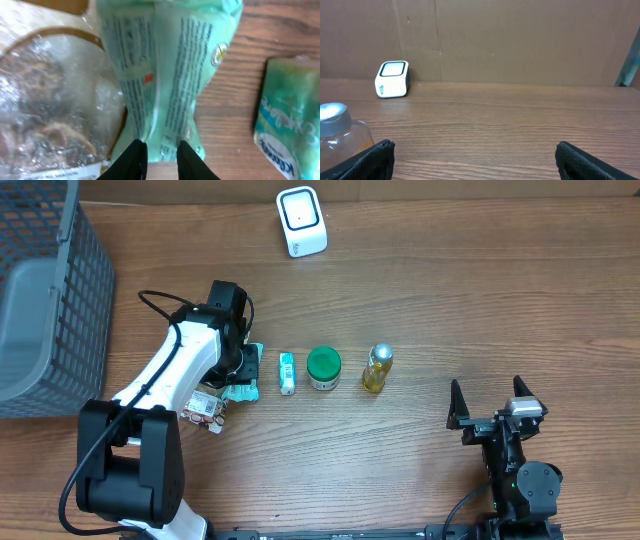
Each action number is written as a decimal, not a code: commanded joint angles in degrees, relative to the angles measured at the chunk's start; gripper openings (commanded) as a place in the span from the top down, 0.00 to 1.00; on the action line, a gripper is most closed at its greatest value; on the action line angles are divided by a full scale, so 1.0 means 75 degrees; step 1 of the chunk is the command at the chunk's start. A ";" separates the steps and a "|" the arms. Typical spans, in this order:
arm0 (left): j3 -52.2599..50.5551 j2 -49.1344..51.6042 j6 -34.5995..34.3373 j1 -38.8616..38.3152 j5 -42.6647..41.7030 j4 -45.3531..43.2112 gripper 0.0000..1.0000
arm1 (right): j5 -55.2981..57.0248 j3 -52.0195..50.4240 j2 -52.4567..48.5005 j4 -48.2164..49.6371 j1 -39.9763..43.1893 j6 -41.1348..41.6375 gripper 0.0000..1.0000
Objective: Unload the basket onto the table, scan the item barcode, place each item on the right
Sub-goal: 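Hold the wipes pack with the left gripper and shift it on the table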
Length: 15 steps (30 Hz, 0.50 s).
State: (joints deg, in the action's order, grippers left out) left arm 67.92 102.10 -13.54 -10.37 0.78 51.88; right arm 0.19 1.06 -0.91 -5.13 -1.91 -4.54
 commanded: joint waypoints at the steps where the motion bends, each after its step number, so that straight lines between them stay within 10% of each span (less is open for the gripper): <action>1: -0.0067 -0.0114 -0.0128 0.0067 0.0315 -0.0149 0.75 | -0.0044 -0.0082 0.0012 0.0038 0.0000 -0.0003 0.00; 15: -0.1518 -0.0114 -0.0256 0.0058 0.0318 -0.1594 0.66 | -0.0044 -0.0082 0.0012 0.0038 0.0000 -0.0003 0.00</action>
State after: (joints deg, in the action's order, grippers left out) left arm 59.96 100.75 -14.68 -10.35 2.52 41.08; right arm 0.21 1.06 -0.91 -5.15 -1.91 -4.49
